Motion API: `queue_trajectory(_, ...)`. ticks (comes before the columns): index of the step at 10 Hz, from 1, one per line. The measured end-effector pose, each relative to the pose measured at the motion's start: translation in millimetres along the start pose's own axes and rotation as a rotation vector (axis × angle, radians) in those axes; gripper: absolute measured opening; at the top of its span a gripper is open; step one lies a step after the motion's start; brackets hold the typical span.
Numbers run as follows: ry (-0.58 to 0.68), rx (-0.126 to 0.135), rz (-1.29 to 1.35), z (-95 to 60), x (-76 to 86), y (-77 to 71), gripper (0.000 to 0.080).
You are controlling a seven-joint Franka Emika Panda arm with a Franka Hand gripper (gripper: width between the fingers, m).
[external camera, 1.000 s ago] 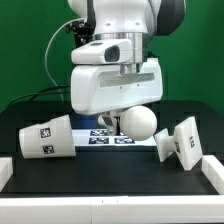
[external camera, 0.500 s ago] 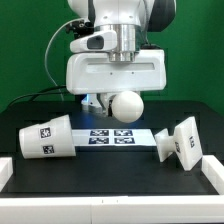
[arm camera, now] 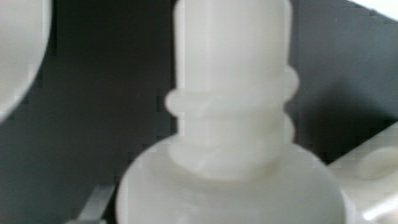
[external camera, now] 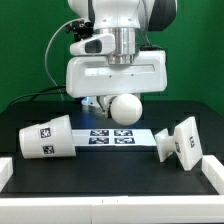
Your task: Assemble lamp
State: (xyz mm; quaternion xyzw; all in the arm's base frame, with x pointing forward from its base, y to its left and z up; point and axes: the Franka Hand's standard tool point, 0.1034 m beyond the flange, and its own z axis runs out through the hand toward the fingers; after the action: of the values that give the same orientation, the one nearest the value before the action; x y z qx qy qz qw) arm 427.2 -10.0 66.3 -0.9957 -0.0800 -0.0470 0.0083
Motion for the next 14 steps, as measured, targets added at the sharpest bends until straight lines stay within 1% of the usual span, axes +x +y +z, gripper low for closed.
queue_trajectory(1, -0.032, 0.01, 0.076, 10.3, -13.7, -7.4, 0.0353)
queue_trajectory(3, -0.05, 0.019, 0.131, 23.5, -20.9, -20.6, 0.0353)
queue_trajectory(4, -0.065, 0.026, 0.161, 30.2, -26.4, -21.7, 0.0353)
queue_trajectory(8, -0.065, 0.027, 0.152, 30.9, -25.8, -21.9, 0.0353)
queue_trajectory(10, -0.063, 0.027, 0.134, 41.5, -29.0, -36.5, 0.0353)
queue_trajectory(13, -0.076, 0.029, 0.106, 52.5, -34.1, -49.4, 0.0353)
queue_trajectory(14, -0.081, 0.03, 0.102, 54.3, -35.8, -49.8, 0.0353)
